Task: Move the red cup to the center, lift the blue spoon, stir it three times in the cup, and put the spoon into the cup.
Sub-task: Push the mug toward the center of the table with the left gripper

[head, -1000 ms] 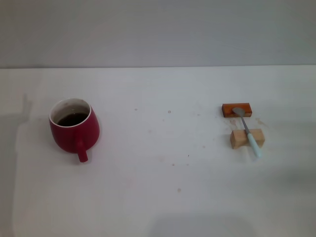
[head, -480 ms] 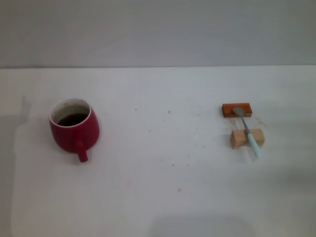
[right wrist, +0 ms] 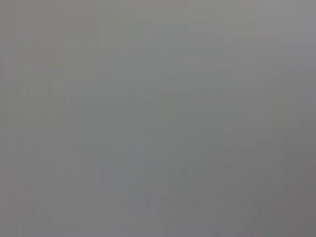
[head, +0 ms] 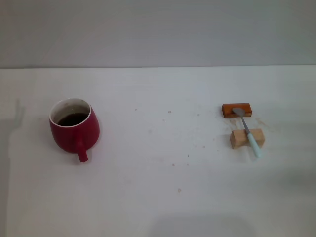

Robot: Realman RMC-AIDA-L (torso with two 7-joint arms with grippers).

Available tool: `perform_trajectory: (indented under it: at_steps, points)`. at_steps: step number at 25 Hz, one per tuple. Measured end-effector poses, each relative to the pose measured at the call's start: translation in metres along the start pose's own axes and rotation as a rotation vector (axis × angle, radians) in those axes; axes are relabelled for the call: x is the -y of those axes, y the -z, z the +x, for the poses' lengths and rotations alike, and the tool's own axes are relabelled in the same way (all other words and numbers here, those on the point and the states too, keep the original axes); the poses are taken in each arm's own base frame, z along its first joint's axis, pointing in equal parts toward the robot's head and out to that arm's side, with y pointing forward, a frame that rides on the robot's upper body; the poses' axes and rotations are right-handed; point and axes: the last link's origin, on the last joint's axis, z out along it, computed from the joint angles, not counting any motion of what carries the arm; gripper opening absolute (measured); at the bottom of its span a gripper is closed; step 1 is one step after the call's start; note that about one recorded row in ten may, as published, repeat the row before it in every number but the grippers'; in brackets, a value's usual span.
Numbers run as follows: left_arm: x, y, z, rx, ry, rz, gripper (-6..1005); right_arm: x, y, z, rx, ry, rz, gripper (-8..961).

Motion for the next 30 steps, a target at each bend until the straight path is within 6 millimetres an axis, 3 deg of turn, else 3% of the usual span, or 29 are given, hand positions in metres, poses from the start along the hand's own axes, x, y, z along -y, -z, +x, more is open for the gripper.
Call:
perform_trajectory:
  at_steps: [30]
  points:
    - [0.0000, -0.0004, -0.0006, 0.004, -0.008, -0.004, 859, -0.0005, -0.0009, 0.0018, -0.013, 0.002, -0.001, 698]
